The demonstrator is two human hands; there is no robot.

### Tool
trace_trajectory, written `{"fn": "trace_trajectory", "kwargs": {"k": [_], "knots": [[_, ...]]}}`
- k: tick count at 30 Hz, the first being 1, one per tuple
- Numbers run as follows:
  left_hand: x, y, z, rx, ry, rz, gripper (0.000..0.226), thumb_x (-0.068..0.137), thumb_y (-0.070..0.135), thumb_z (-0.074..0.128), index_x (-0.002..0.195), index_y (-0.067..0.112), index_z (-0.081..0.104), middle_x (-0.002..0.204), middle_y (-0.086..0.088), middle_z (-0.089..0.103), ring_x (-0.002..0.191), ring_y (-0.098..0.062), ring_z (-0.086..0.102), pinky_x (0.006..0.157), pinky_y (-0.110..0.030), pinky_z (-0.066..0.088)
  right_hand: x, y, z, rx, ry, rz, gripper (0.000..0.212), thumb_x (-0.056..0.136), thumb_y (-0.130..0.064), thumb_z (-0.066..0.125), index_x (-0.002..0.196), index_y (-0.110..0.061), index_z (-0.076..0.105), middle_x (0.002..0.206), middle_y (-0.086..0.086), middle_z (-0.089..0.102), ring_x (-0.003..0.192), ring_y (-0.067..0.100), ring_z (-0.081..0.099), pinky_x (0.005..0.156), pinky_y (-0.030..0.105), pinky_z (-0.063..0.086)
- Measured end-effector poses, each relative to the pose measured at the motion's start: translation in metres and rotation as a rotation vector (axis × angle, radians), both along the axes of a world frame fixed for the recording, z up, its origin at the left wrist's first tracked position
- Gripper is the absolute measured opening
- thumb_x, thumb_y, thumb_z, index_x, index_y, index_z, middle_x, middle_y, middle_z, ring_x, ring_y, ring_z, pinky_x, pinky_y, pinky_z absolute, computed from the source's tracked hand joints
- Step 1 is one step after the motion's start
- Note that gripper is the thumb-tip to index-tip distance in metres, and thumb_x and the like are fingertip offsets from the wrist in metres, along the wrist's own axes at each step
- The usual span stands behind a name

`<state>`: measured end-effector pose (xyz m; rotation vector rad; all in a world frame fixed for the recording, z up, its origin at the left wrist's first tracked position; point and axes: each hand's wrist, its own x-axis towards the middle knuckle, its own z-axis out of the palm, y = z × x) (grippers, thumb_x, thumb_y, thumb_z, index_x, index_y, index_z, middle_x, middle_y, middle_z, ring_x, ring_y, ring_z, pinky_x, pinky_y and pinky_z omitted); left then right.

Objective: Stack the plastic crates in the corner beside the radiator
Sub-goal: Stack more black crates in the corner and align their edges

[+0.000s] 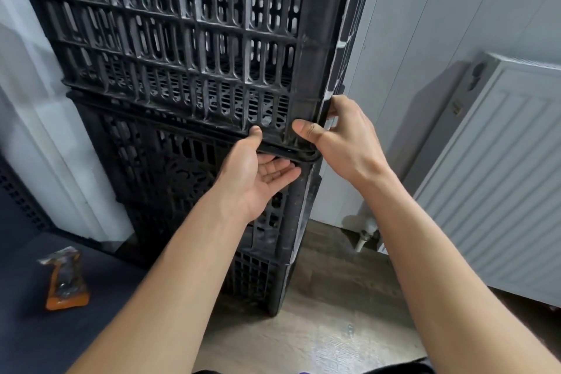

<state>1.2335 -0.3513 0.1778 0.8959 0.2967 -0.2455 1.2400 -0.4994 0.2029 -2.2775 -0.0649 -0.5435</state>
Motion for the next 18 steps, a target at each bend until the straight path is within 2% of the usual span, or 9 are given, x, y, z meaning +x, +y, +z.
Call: {"fn": "trace_trajectory", "kwargs": {"k": [4, 9, 13, 18], "knots": [[-0.0023, -0.004, 0.0022, -0.019, 0.001, 0.02, 0.031, 0.1, 0.034, 0.055, 0.097, 0.005, 0.065, 0.08, -0.015, 0.068, 0.084, -0.027, 0.067, 0.071, -0.044, 0.06, -0.002, 0.0014, 0.0032, 0.03, 0.001, -0.003, 0.034, 0.083, -0.049, 0.072, 0.107, -0.027, 0.063, 0.11, -0.01, 0.062, 0.101, 0.009, 0.059, 0.081, 0.028, 0.046], [-0.0056, 0.0017, 0.0028, -0.09, 0.003, -0.007, 0.032, 0.1, 0.035, 0.054, 0.102, 0.005, 0.066, 0.082, -0.016, 0.072, 0.089, -0.03, 0.069, 0.068, -0.043, 0.06, -0.0031, 0.0045, 0.0023, 0.023, -0.011, 0.002, 0.03, 0.082, -0.048, 0.073, 0.104, -0.03, 0.065, 0.107, -0.011, 0.064, 0.098, 0.006, 0.06, 0.076, 0.023, 0.045], [-0.0053, 0.0045, 0.0047, -0.076, 0.008, -0.022, 0.037, 0.102, 0.039, 0.049, 0.107, 0.006, 0.064, 0.104, -0.019, 0.067, 0.099, -0.03, 0.065, 0.064, -0.041, 0.058, -0.0049, 0.0096, 0.0032, 0.046, -0.018, 0.023, 0.028, 0.08, -0.048, 0.074, 0.103, -0.033, 0.067, 0.103, -0.015, 0.067, 0.093, 0.01, 0.066, 0.086, 0.038, 0.054], [-0.0023, 0.0013, 0.0064, -0.09, 0.034, -0.024, 0.037, 0.102, 0.039, 0.049, 0.104, 0.005, 0.062, 0.111, -0.022, 0.064, 0.103, -0.033, 0.063, 0.062, -0.041, 0.058, -0.0058, 0.0079, 0.0018, 0.048, -0.028, 0.006, 0.025, 0.079, -0.049, 0.074, 0.099, -0.039, 0.064, 0.109, -0.012, 0.067, 0.1, 0.017, 0.066, 0.094, 0.045, 0.052]]}}
